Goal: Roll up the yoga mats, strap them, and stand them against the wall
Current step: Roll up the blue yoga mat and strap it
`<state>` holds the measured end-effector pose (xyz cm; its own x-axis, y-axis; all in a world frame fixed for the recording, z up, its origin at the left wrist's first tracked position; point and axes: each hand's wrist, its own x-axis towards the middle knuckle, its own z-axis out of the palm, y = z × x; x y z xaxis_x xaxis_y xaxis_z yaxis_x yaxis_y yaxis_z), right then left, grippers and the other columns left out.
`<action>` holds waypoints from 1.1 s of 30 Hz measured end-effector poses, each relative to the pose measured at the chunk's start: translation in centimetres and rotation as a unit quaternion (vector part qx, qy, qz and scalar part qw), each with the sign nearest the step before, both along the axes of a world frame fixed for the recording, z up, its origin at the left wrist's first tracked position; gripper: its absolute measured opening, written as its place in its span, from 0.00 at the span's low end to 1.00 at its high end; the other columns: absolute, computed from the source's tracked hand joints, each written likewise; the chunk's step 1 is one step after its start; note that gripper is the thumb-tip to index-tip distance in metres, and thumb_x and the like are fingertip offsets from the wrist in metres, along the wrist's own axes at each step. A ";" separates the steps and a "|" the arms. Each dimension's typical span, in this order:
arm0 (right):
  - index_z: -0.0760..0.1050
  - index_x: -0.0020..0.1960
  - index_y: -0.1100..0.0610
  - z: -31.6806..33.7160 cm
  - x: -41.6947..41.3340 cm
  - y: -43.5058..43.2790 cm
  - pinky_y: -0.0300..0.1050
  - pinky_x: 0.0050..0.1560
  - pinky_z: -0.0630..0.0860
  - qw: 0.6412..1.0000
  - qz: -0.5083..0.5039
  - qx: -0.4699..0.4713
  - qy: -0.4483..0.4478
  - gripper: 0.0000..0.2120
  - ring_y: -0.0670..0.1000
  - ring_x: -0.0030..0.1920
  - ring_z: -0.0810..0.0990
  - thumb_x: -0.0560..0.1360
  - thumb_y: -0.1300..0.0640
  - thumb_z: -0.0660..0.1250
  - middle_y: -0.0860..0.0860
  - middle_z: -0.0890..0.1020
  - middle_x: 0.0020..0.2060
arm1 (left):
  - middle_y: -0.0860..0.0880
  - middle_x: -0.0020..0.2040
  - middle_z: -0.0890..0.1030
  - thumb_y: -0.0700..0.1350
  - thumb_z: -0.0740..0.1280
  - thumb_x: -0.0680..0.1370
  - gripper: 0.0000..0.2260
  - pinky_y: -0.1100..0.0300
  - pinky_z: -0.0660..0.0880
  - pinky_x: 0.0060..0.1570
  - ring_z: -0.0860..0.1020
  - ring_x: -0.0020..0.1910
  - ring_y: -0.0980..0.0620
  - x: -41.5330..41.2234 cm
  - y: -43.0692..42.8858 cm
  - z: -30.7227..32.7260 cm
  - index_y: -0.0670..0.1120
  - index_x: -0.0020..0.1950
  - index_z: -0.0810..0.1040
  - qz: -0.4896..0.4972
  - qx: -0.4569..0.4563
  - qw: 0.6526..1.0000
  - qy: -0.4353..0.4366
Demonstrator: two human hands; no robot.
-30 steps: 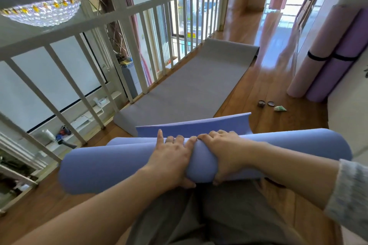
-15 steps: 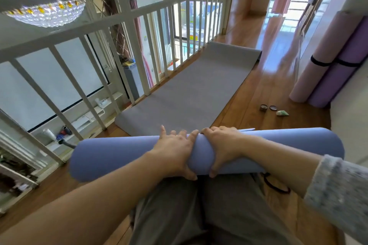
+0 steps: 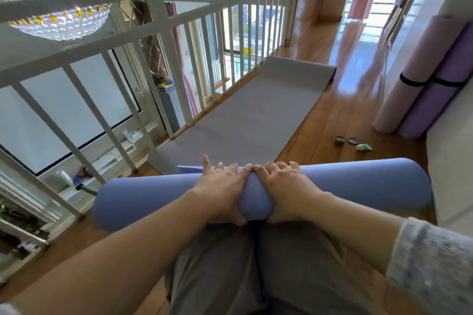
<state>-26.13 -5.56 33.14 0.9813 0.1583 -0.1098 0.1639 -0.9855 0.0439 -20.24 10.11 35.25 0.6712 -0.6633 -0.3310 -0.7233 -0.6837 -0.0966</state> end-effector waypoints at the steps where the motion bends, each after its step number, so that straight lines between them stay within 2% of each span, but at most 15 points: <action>1: 0.53 0.75 0.52 -0.2 0.1 -0.2 0.57 0.66 0.67 1.000 -0.002 0.001 0.001 0.51 0.55 0.64 0.71 0.61 0.36 0.73 0.53 0.71 0.65 | 0.46 0.75 0.61 0.64 0.70 0.68 0.49 0.34 0.46 0.71 0.61 0.73 0.43 -0.8 0.1 -0.8 0.51 0.78 0.45 -0.012 -0.002 0.999 -0.044; 3: 0.55 0.74 0.52 -0.3 0.0 -0.5 0.55 0.65 0.68 1.000 -0.001 -0.002 0.000 0.49 0.55 0.62 0.71 0.61 0.36 0.73 0.52 0.72 0.64 | 0.45 0.73 0.62 0.63 0.70 0.69 0.48 0.37 0.47 0.72 0.63 0.71 0.43 -1.9 0.2 -1.9 0.49 0.78 0.45 -0.012 -0.029 0.996 -0.086; 6: 0.58 0.72 0.51 0.6 -0.1 -0.4 0.55 0.63 0.70 1.000 0.001 0.002 0.008 0.46 0.55 0.61 0.73 0.62 0.36 0.73 0.52 0.73 0.63 | 0.45 0.71 0.66 0.61 0.71 0.68 0.46 0.39 0.49 0.72 0.67 0.68 0.42 -1.7 -0.1 -1.4 0.48 0.77 0.50 -0.001 -0.056 0.996 -0.075; 10: 0.59 0.71 0.49 2.8 -2.0 0.2 0.54 0.61 0.71 1.000 0.021 -0.007 0.014 0.44 0.53 0.60 0.73 0.62 0.36 0.73 0.50 0.73 0.62 | 0.45 0.69 0.68 0.62 0.70 0.69 0.44 0.39 0.49 0.73 0.69 0.67 0.43 -3.5 0.6 0.7 0.47 0.77 0.51 -0.020 -0.058 0.995 -0.076; 14: 0.59 0.71 0.48 3.1 -5.7 1.0 0.52 0.63 0.69 0.998 0.036 -0.013 0.060 0.43 0.52 0.61 0.72 0.62 0.35 0.73 0.48 0.73 0.62 | 0.47 0.66 0.70 0.65 0.69 0.68 0.44 0.42 0.50 0.74 0.71 0.65 0.44 -7.0 1.5 1.0 0.47 0.76 0.53 -0.068 -0.026 0.995 -0.066; 17: 0.59 0.71 0.48 3.1 -5.8 1.1 0.51 0.61 0.68 0.995 0.027 0.006 0.092 0.44 0.51 0.60 0.72 0.62 0.36 0.74 0.48 0.73 0.61 | 0.47 0.65 0.71 0.65 0.69 0.67 0.44 0.43 0.53 0.73 0.72 0.63 0.45 -7.0 1.4 0.9 0.48 0.75 0.56 -0.063 -0.033 0.997 -0.028; 22: 0.62 0.67 0.48 3.5 -5.1 1.2 0.48 0.53 0.73 0.992 0.030 -0.006 0.126 0.44 0.52 0.56 0.76 0.57 0.36 0.76 0.48 0.75 0.57 | 0.49 0.63 0.72 0.67 0.70 0.65 0.44 0.47 0.60 0.70 0.72 0.61 0.46 -5.7 1.9 0.7 0.50 0.74 0.57 -0.069 -0.041 0.997 0.013; 29: 0.62 0.69 0.48 4.0 -3.7 1.0 0.50 0.59 0.74 0.978 0.002 0.076 0.196 0.46 0.51 0.57 0.75 0.58 0.38 0.79 0.48 0.76 0.60 | 0.53 0.63 0.73 0.63 0.76 0.64 0.41 0.54 0.71 0.59 0.72 0.59 0.50 -2.9 1.8 1.5 0.56 0.71 0.60 -0.032 -0.039 0.987 0.151; 33: 0.59 0.71 0.48 4.6 -3.5 1.1 0.50 0.61 0.73 0.972 -0.010 0.115 0.205 0.47 0.51 0.60 0.73 0.60 0.36 0.77 0.49 0.73 0.62 | 0.56 0.63 0.73 0.58 0.78 0.64 0.41 0.53 0.71 0.61 0.73 0.59 0.53 -0.9 1.8 2.0 0.60 0.71 0.60 -0.002 -0.016 0.965 0.262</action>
<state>-29.59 -4.42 37.75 0.8653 0.2064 -0.4567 0.1016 -0.9646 -0.2434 -21.10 11.95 37.22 0.4154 -0.6813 -0.6027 -0.6698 -0.6774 0.3041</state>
